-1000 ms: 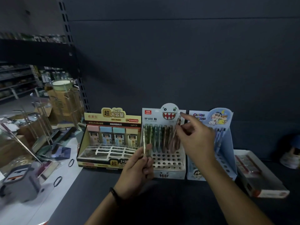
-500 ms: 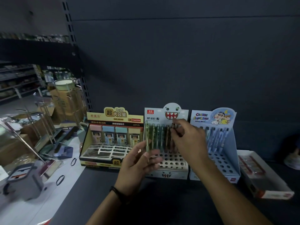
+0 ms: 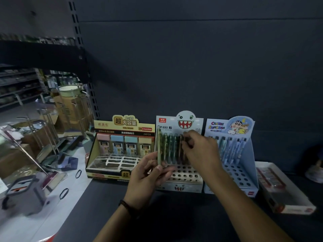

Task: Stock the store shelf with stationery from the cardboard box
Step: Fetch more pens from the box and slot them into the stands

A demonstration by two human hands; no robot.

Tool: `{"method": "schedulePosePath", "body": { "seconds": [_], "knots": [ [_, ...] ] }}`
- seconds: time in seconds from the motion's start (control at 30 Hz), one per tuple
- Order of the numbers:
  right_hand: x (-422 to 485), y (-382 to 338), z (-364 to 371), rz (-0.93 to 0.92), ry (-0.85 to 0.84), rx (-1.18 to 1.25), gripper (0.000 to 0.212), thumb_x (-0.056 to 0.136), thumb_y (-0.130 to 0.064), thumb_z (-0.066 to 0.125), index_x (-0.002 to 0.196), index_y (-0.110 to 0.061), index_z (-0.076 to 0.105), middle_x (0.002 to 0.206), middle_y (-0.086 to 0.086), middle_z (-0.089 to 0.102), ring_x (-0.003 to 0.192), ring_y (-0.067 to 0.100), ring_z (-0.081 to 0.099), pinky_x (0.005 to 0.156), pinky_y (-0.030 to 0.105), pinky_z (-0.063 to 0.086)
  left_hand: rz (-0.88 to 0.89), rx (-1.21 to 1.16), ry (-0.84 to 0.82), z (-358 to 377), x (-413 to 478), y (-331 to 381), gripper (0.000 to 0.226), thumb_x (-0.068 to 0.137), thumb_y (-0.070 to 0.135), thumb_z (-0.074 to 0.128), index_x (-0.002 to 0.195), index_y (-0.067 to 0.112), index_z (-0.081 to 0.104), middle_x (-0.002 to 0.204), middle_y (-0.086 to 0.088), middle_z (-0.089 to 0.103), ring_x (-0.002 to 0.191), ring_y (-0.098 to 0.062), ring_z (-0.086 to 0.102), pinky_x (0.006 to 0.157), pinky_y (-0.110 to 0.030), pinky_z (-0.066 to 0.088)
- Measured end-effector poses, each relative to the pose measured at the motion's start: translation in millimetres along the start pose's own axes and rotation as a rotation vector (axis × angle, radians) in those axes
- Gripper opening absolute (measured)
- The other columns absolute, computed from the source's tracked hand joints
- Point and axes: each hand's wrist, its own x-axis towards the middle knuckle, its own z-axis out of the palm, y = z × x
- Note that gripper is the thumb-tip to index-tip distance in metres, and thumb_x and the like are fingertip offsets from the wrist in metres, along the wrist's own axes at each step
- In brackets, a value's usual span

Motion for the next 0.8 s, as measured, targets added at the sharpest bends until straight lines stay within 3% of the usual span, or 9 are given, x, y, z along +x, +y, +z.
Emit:
{"method": "schedulePosePath", "body": {
  "seconds": [0.1, 0.2, 0.3, 0.33, 0.43, 0.57, 0.67, 0.8],
  "knots": [
    [-0.1, 1.9, -1.3, 0.044, -0.064, -0.015, 0.018, 0.099, -0.020, 0.070, 0.115, -0.020, 0.077, 0.090, -0.001, 0.080, 0.075, 0.014, 0.072, 0.081, 0.031, 0.061, 0.025, 0.024, 0.000, -0.3, -1.1, 1.5, 0.032, 0.103, -0.009, 0.049, 0.132, 0.002, 0.059, 0.109, -0.022, 0.073, 0.105, -0.046, 0.074, 0.087, -0.042, 0.064],
    [3.7, 2.0, -8.6, 0.076, -0.125, -0.035, 0.023, 0.100, -0.020, 0.065, 0.119, -0.023, 0.078, 0.102, -0.001, 0.081, 0.091, 0.017, 0.075, 0.087, 0.031, 0.061, 0.055, 0.078, 0.011, -0.7, -0.6, 2.5, 0.029, 0.103, -0.007, 0.050, 0.129, 0.002, 0.063, 0.114, -0.025, 0.074, 0.102, -0.043, 0.075, 0.083, -0.040, 0.064],
    [5.3, 0.6, -14.8, 0.119, -0.156, -0.006, 0.025, 0.103, -0.024, 0.062, 0.123, -0.024, 0.077, 0.096, -0.004, 0.079, 0.080, 0.011, 0.073, 0.068, 0.012, 0.051, 0.103, 0.157, 0.029, -2.4, 0.9, 2.0, 0.028, 0.103, -0.005, 0.053, 0.125, 0.005, 0.067, 0.113, -0.020, 0.076, 0.099, -0.038, 0.076, 0.082, -0.041, 0.064],
    [4.5, -1.2, -17.2, 0.126, -0.146, 0.010, 0.026, 0.103, -0.026, 0.062, 0.125, -0.025, 0.076, 0.089, -0.006, 0.078, 0.074, 0.010, 0.072, 0.064, 0.011, 0.050, 0.121, 0.180, 0.033, -3.1, 1.0, 1.8, 0.028, 0.103, -0.004, 0.054, 0.124, 0.006, 0.068, 0.113, -0.019, 0.077, 0.099, -0.038, 0.077, 0.083, -0.041, 0.064],
    [1.4, -9.5, -25.0, 0.115, -0.073, 0.151, 0.027, 0.103, -0.033, 0.063, 0.128, -0.026, 0.072, 0.070, -0.007, 0.074, 0.059, 0.008, 0.069, 0.065, 0.028, 0.060, 0.171, 0.234, 0.042, -3.9, 0.6, 1.7, 0.027, 0.103, -0.005, 0.055, 0.123, 0.006, 0.069, 0.110, -0.017, 0.077, 0.099, -0.036, 0.077, 0.083, -0.040, 0.064],
    [2.7, -38.0, -31.3, 0.063, -0.148, 0.385, 0.034, 0.093, -0.043, 0.077, 0.126, -0.037, 0.071, 0.085, -0.010, 0.075, 0.077, 0.000, 0.071, 0.071, 0.017, 0.057, 0.209, 0.261, 0.037, -3.5, -0.4, 0.7, 0.025, 0.101, -0.008, 0.056, 0.121, 0.002, 0.069, 0.108, -0.020, 0.076, 0.096, -0.038, 0.078, 0.084, -0.041, 0.065],
    [4.0, -52.7, -25.5, 0.058, -0.192, 0.485, 0.038, 0.089, -0.039, 0.084, 0.124, -0.032, 0.072, 0.087, -0.013, 0.076, 0.081, -0.004, 0.072, 0.073, 0.014, 0.057, 0.269, 0.333, 0.033, -4.1, -1.5, -0.3, 0.021, 0.101, -0.006, 0.060, 0.117, 0.003, 0.070, 0.105, -0.018, 0.076, 0.091, -0.037, 0.078, 0.083, -0.046, 0.065],
    [0.6, -57.8, -17.5, 0.095, -0.133, 0.529, 0.035, 0.092, -0.026, 0.082, 0.125, -0.030, 0.070, 0.082, -0.010, 0.077, 0.075, 0.002, 0.075, 0.077, 0.029, 0.063, 0.345, 0.497, 0.103, -7.0, -2.2, 3.4, 0.023, 0.098, -0.003, 0.066, 0.116, 0.011, 0.071, 0.103, -0.006, 0.078, 0.088, -0.026, 0.080, 0.077, -0.046, 0.066]
  ]
}}
